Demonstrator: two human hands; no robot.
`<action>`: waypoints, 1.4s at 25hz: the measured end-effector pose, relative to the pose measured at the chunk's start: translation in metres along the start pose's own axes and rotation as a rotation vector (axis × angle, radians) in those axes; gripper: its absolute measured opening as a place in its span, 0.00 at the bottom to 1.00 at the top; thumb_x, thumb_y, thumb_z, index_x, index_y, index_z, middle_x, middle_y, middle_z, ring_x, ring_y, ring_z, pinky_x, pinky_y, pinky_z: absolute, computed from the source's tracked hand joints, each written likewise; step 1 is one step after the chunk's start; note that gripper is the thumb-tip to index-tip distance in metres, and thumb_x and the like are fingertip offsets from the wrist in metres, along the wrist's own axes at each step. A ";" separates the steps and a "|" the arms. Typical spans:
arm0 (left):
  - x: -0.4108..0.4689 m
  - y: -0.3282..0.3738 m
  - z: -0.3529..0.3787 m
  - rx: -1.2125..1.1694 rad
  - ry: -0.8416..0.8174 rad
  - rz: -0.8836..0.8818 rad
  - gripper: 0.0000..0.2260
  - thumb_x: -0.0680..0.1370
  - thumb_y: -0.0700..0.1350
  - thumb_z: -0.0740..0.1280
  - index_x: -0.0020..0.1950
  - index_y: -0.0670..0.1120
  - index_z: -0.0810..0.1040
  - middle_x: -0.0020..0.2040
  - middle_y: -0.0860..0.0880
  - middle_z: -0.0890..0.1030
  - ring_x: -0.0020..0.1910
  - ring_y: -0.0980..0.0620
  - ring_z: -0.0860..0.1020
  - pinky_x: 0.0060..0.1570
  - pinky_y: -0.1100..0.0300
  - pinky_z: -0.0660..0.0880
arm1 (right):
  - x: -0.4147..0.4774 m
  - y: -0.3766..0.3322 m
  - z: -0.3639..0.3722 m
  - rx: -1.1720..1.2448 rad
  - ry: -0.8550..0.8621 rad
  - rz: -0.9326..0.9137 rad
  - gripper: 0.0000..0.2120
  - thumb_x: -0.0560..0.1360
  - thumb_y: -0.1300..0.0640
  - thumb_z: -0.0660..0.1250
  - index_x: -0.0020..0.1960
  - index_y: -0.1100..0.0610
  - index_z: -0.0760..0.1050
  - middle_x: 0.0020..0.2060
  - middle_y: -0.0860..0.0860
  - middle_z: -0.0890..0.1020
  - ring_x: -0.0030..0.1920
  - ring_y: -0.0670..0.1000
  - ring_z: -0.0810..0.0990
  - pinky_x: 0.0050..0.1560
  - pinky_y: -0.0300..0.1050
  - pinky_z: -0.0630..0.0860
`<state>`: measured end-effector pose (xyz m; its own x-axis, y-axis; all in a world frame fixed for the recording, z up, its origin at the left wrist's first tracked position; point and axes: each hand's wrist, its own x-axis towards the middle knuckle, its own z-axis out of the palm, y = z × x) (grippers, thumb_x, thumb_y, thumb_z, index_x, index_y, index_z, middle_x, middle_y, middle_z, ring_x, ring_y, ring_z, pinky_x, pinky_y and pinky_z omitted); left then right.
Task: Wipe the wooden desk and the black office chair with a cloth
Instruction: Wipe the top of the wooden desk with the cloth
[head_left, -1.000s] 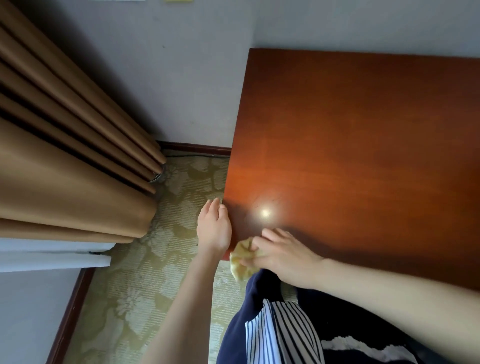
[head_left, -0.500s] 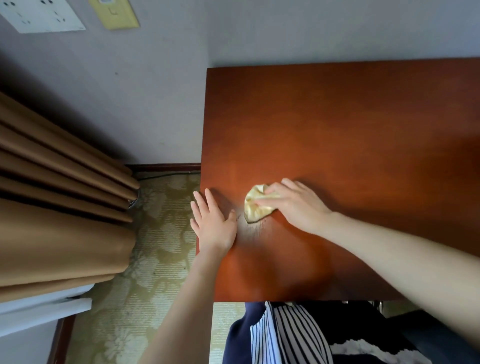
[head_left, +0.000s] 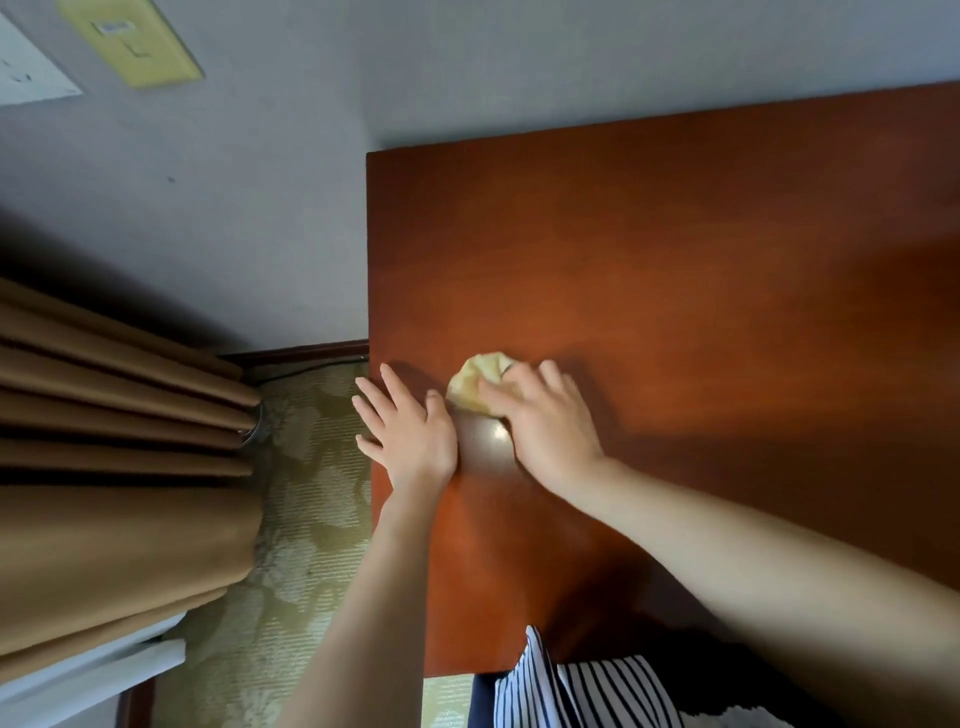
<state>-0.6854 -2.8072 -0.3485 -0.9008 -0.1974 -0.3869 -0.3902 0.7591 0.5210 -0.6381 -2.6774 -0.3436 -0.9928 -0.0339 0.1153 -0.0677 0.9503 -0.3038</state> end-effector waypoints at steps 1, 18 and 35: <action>0.005 0.005 0.001 -0.001 0.005 0.026 0.28 0.81 0.49 0.53 0.78 0.49 0.44 0.78 0.48 0.41 0.76 0.49 0.39 0.71 0.42 0.39 | -0.013 0.003 -0.001 -0.013 -0.002 -0.144 0.23 0.69 0.65 0.66 0.62 0.49 0.77 0.51 0.52 0.78 0.44 0.57 0.72 0.42 0.48 0.73; 0.061 0.041 0.013 0.230 0.014 0.081 0.31 0.81 0.55 0.50 0.77 0.46 0.37 0.77 0.47 0.33 0.74 0.47 0.32 0.71 0.44 0.36 | 0.075 0.121 -0.040 -0.055 -0.190 -0.466 0.26 0.69 0.71 0.70 0.62 0.51 0.78 0.50 0.53 0.80 0.44 0.55 0.75 0.42 0.47 0.74; 0.071 0.042 0.003 0.045 -0.112 0.013 0.27 0.81 0.59 0.41 0.77 0.52 0.39 0.76 0.54 0.34 0.74 0.53 0.32 0.70 0.46 0.34 | 0.109 0.023 -0.021 -0.085 -0.279 -0.070 0.21 0.79 0.61 0.55 0.70 0.52 0.66 0.65 0.53 0.66 0.60 0.59 0.66 0.51 0.49 0.68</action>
<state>-0.7647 -2.7875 -0.3561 -0.8778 -0.1182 -0.4642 -0.3671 0.7885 0.4934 -0.7454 -2.6526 -0.3179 -0.9757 -0.1724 -0.1349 -0.1397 0.9648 -0.2227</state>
